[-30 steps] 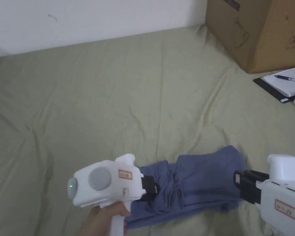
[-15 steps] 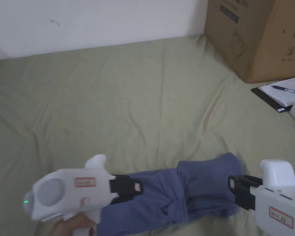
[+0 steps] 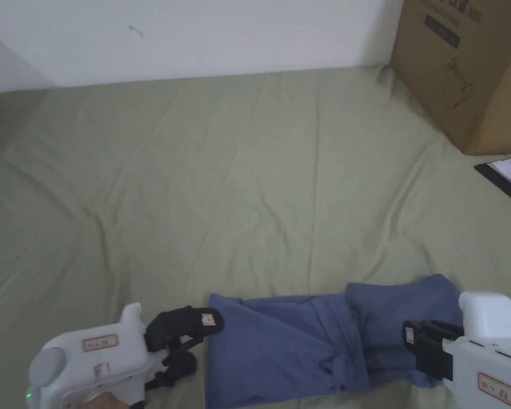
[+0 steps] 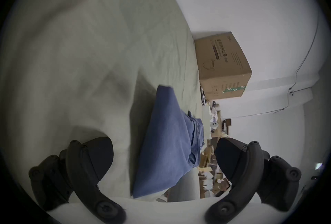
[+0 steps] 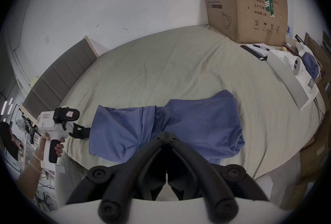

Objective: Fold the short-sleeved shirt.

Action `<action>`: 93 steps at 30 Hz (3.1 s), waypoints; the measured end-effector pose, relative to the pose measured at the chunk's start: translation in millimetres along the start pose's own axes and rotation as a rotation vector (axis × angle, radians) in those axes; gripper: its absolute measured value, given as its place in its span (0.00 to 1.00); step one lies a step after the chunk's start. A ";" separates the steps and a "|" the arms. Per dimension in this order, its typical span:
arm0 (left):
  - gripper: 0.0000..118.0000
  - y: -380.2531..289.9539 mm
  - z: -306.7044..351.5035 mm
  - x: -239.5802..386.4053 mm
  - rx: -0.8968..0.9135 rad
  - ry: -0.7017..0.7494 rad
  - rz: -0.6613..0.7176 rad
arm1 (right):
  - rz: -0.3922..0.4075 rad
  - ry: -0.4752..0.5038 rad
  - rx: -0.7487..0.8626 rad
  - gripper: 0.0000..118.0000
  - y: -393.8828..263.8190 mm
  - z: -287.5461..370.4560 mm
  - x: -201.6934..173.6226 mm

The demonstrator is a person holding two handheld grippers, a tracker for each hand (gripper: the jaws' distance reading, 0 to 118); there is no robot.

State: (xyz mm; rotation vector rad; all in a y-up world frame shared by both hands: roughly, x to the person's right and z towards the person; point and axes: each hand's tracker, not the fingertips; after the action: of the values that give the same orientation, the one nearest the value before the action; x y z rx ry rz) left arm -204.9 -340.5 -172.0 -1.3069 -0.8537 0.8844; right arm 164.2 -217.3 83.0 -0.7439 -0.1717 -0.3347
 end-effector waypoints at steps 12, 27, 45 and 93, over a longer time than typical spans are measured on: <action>0.06 20.8 -32.5 5.5 -0.118 0.060 -0.082 | 0.018 -0.020 -0.009 0.00 4.3 5.4 -7.6; 0.06 60.4 160.0 27.1 0.046 0.456 -0.125 | -0.040 -0.011 0.033 0.00 6.9 6.1 -5.7; 0.06 12.0 42.4 178.4 0.010 0.491 -0.247 | -0.088 0.047 0.051 0.00 -9.0 18.3 15.9; 0.01 -33.8 -88.9 132.4 -0.169 0.273 -0.377 | 0.010 0.080 -0.098 0.00 -19.2 5.8 -18.0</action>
State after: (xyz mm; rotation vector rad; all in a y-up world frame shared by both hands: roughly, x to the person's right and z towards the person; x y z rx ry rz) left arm -66.3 -260.3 -141.7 -1.3173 -0.9312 0.3347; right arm 140.3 -222.2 94.5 -0.8261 -0.0769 -0.3650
